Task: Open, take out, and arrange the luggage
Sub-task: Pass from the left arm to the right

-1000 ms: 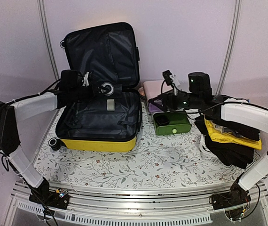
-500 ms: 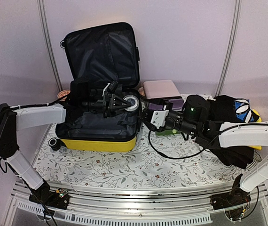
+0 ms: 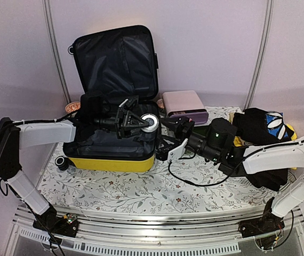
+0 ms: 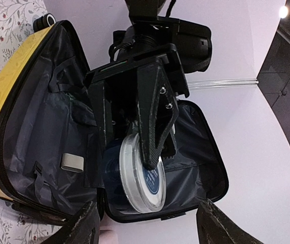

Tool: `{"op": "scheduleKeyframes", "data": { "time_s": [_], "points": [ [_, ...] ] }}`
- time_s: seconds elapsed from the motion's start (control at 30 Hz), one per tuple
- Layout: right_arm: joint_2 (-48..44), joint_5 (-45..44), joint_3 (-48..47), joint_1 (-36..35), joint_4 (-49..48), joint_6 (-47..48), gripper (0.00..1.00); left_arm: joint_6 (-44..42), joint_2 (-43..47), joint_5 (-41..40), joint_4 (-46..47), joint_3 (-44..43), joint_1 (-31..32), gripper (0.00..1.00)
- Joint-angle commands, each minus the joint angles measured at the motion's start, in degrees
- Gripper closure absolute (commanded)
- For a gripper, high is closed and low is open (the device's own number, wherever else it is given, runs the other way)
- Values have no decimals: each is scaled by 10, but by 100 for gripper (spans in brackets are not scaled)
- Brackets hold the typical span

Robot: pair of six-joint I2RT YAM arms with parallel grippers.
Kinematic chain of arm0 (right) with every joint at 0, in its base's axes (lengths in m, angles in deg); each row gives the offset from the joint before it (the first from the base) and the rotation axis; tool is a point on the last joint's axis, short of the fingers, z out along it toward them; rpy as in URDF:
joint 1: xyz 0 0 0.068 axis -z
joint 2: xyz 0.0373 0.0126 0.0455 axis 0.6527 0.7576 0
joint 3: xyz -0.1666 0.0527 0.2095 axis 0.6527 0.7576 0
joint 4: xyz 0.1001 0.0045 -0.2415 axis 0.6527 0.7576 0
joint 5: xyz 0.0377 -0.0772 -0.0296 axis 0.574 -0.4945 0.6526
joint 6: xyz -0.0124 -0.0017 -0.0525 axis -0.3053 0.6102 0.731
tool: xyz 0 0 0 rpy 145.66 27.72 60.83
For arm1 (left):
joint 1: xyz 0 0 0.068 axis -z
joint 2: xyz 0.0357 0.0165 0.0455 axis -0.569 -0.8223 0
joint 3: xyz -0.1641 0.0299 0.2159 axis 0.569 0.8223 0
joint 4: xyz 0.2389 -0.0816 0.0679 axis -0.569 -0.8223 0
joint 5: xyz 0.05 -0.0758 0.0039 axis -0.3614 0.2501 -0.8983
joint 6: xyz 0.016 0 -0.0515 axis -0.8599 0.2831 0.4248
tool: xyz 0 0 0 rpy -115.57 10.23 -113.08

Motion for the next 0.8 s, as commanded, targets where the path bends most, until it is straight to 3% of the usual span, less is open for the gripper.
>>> {"op": "scheduleKeyframes", "data": {
  "time_s": [0.0,0.13,0.27,0.4,0.5,0.7,0.73,0.77],
  "points": [
    [21,-19,4,-6,-38,57,32,4,5,21,16,-4,13,91],
    [32,-19,-1,-9,-51,67,34,4,3,24,17,-4,19,91],
    [44,-25,-8,-12,-56,77,46,7,3,30,20,-4,25,91],
    [53,-28,-9,-14,-62,87,52,10,1,36,27,-3,29,91],
    [55,-34,-9,-17,-70,92,66,16,-3,40,37,-3,32,90],
    [45,-43,4,-18,-81,91,86,39,-11,52,82,5,34,72],
    [42,-45,7,-19,-82,90,87,40,-12,52,84,4,33,65],
    [38,-48,10,-19,-83,88,88,40,-12,51,85,4,33,53]
  ]
}}
